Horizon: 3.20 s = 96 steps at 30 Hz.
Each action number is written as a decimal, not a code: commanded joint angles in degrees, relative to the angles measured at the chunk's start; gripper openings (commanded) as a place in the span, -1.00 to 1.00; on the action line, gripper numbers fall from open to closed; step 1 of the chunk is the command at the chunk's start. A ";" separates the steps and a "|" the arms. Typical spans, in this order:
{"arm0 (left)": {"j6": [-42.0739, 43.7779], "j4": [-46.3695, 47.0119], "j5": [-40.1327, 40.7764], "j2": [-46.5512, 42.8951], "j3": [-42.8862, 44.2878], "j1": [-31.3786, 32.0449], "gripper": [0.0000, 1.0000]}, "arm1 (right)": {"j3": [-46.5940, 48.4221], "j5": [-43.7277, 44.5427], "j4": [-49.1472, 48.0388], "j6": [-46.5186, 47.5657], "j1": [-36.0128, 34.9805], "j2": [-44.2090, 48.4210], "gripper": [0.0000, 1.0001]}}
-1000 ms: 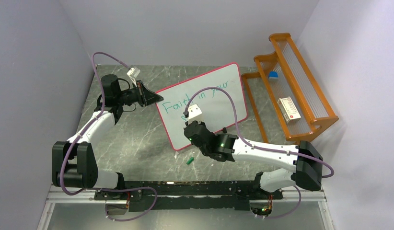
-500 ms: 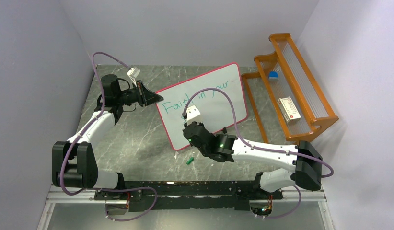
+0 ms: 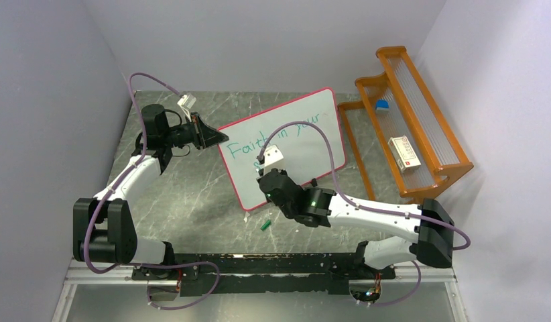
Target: Write a sentence on the whiteboard
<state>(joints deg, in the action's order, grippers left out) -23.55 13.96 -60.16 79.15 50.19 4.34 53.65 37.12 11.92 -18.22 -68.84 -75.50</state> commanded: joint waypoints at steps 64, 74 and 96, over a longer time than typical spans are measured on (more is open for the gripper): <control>4.03 -4.88 3.20 1.53 -0.54 1.11 -0.90 | -1.20 -0.28 -4.56 2.57 5.11 3.47 -1.00; 3.95 -4.80 3.12 1.53 -0.57 1.11 -0.90 | 0.39 -0.54 -5.57 3.71 5.12 2.03 -1.00; 4.15 -5.18 3.36 1.69 -0.45 1.11 -0.89 | -0.79 -0.36 -1.94 2.45 5.14 1.65 -1.00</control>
<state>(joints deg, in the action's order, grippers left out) -23.51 13.85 -60.07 79.18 50.22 4.34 52.86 36.45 7.73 -14.59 -63.99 -73.97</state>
